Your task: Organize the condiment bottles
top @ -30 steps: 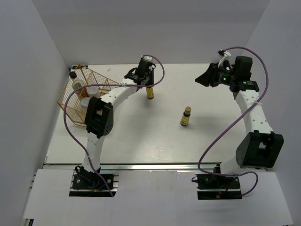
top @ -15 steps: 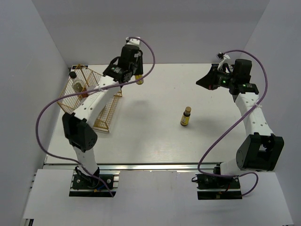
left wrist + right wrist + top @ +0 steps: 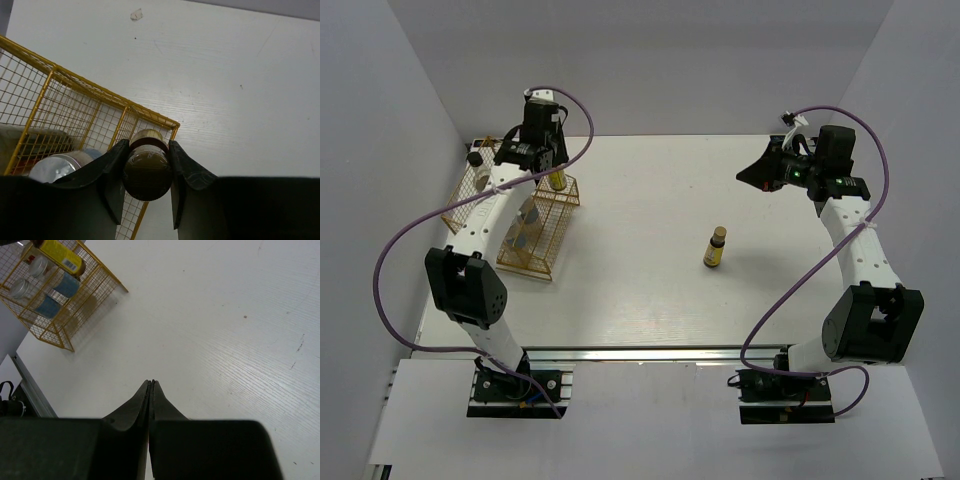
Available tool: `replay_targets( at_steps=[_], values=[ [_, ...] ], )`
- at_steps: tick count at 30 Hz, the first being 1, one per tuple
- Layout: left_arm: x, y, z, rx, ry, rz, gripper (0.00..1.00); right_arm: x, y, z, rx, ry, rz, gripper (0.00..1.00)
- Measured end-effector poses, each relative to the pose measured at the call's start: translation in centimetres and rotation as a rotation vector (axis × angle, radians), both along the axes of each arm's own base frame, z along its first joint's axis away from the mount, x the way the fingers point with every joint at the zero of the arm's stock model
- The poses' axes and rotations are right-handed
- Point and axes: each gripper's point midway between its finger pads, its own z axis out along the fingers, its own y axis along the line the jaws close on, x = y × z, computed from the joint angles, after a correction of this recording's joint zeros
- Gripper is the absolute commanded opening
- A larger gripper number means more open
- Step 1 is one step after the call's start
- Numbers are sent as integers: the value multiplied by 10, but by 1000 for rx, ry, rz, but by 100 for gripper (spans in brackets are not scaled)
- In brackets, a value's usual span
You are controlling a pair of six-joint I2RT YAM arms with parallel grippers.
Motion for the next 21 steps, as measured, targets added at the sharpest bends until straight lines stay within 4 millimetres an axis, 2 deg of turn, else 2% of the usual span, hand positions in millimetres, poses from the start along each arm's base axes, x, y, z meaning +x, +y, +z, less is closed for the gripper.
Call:
replay_targets(
  at_steps=[6,14,19,21],
  values=[
    [-6,-2,-26,24,52,-12,0,0,0,-1,-6,-2,2,0],
    [-14,5,-69,50,123,-1,0,0,0,-1,-8,-2,3,0],
    [-16,8,-83,52,140,4,0,-1,0,-1,-8,-2,3,0],
    [-16,9,-86,50,142,7,4,-1,0,-2,-8,-1,4,0]
  ],
)
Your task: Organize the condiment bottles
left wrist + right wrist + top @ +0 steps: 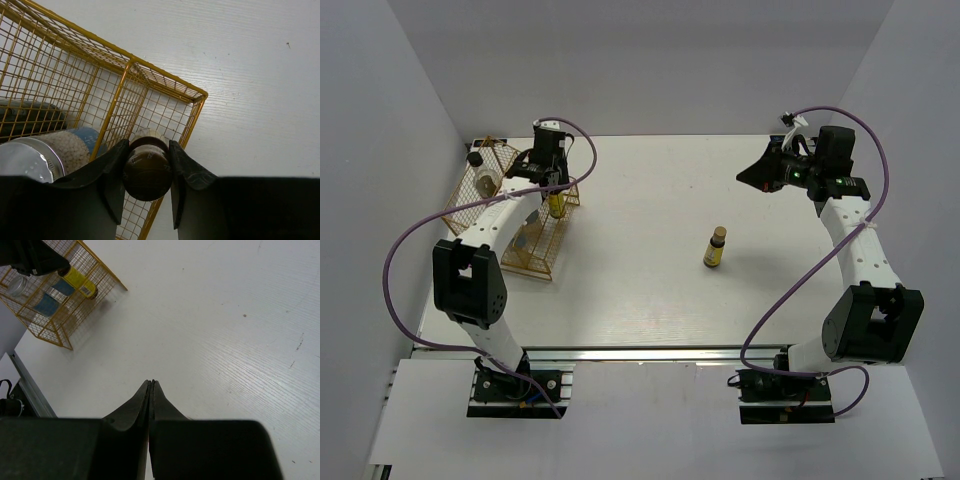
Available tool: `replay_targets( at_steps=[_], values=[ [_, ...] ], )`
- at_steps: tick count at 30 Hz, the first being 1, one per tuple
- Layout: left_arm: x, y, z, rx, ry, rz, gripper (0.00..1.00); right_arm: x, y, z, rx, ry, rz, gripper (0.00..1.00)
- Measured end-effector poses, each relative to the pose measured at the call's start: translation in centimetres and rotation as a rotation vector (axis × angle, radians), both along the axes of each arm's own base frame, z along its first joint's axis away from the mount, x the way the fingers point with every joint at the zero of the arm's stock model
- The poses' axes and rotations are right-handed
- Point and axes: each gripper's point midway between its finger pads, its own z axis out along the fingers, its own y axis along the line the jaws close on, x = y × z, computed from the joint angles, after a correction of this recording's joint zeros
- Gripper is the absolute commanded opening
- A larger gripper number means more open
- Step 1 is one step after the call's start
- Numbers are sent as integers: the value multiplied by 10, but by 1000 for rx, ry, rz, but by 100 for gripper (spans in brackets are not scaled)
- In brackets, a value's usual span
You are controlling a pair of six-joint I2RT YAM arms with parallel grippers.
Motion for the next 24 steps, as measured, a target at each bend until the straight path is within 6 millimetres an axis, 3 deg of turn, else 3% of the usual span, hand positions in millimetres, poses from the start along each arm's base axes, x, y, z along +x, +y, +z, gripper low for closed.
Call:
replay_targets(
  at_steps=[3,4,8,12,15,16,19,24],
  values=[
    [-1,0,-5,-2,5,3,32,0,0,0,-1,0,0,2],
    [-2,1,-7,-2,8,4,51,0,0,0,-1,0,0,5],
    [-1,1,-8,-4,5,10,75,0,0,0,-2,0,0,11],
    [1,2,-6,-9,-13,23,85,0,0,0,-3,-2,2,19],
    [2,3,-5,-8,-16,28,88,-1,0,-1,-6,-3,6,35],
    [1,3,-4,-9,-18,28,88,-2,0,-2,-9,-5,13,45],
    [1,2,3,-16,-30,22,91,-6,2,-4,-25,-21,51,58],
    [9,-5,45,-57,-119,-4,94,-19,7,-4,-94,-100,133,71]
  ],
)
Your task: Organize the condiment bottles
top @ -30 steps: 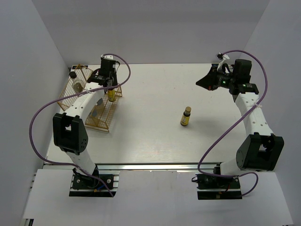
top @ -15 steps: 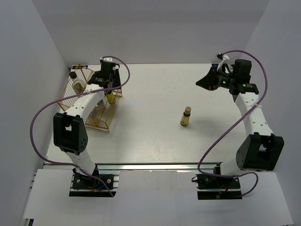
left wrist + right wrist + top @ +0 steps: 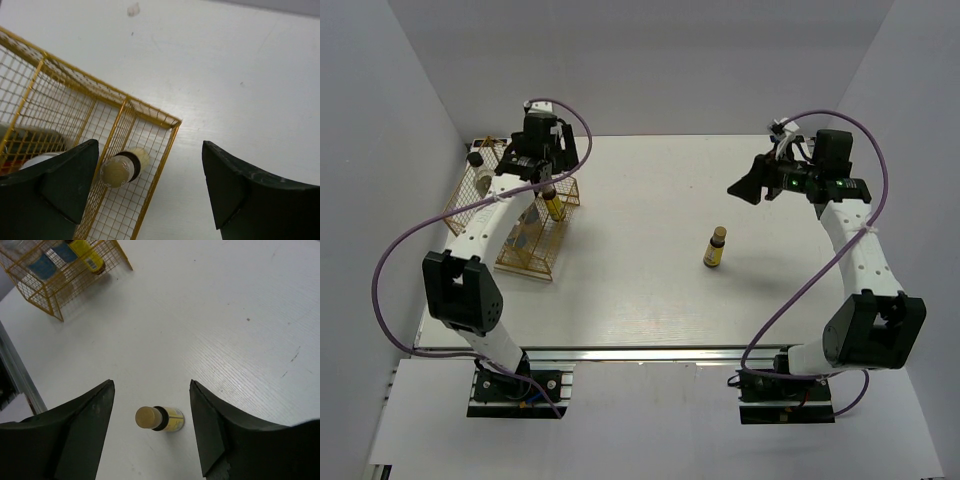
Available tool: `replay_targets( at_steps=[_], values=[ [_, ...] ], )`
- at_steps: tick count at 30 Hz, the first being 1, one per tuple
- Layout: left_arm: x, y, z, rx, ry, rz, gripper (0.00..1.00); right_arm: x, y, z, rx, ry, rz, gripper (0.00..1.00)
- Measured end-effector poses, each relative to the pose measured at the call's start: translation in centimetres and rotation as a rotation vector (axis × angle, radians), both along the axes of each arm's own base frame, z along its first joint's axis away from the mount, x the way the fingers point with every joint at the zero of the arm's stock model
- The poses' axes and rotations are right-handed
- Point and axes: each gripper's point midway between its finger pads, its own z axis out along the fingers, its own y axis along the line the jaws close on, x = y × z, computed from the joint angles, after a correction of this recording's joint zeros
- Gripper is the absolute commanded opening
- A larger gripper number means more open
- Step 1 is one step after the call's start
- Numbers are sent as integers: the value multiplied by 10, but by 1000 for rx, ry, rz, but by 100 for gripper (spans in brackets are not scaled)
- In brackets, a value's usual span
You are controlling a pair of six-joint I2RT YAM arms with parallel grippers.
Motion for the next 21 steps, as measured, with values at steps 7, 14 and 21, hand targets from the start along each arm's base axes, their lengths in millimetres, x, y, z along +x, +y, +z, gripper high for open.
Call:
replay_targets(
  at_steps=[7,14,21],
  values=[
    [-5,-6,79,-65,-166,-40,85,-31,28,3,-118,-122,154,75],
    [-46,-18,137,-187,-303,-133,32,-52,42,-28,-269,-120,168,74],
    [-92,-27,155,-271,-356,-227,71,-41,23,-68,-393,-34,71,74]
  ],
)
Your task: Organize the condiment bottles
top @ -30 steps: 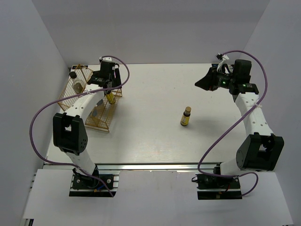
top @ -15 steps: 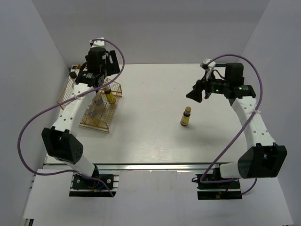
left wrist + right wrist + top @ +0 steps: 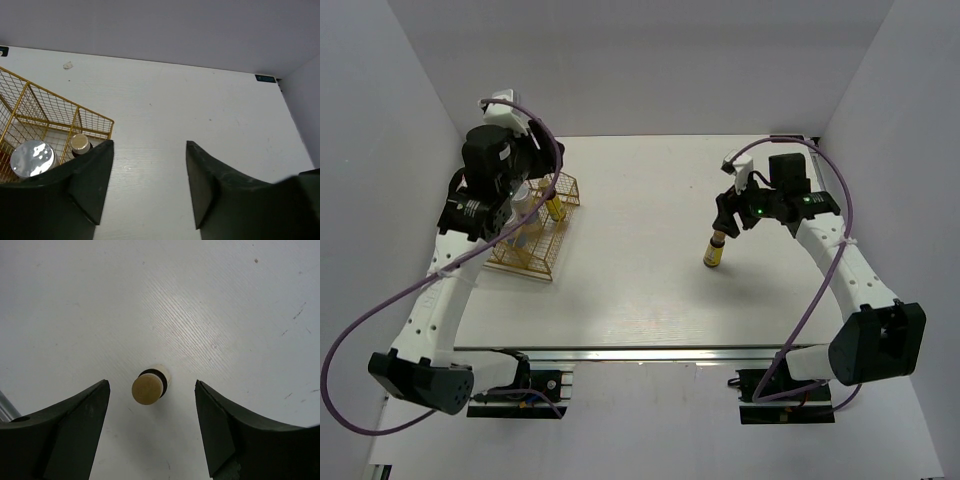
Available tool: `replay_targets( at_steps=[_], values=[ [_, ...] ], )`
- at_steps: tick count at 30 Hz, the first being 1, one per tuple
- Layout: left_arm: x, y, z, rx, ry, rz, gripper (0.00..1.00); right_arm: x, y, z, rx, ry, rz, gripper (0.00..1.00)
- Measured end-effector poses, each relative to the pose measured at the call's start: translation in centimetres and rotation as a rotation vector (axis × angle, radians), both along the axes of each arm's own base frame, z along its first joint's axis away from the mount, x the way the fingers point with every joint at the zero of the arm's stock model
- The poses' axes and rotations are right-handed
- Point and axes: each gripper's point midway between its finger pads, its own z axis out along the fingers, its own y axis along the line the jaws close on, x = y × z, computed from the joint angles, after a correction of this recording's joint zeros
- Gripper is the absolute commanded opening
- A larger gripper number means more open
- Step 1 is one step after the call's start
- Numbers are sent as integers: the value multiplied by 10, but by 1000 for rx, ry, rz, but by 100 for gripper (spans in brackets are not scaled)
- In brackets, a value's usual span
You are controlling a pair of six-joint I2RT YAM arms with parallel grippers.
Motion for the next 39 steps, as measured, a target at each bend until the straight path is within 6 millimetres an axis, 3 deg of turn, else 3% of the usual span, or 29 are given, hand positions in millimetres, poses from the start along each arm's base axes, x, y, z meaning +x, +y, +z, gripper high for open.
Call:
replay_targets(
  at_steps=[9,20,26,34,39],
  values=[
    [-21,0,-9,-28,19,-17,75,0,-1,-40,-38,111,-10,66],
    [-31,2,-15,-45,39,-13,76,-13,0,-68,-70,168,3,55],
    [-33,2,-14,-47,39,-12,76,-9,3,-78,-91,164,17,43],
    [-36,3,-17,-43,53,-12,76,-5,8,-77,-103,127,41,0],
    [-39,4,-14,-43,51,-12,78,-8,13,-75,-102,122,70,0]
  ],
)
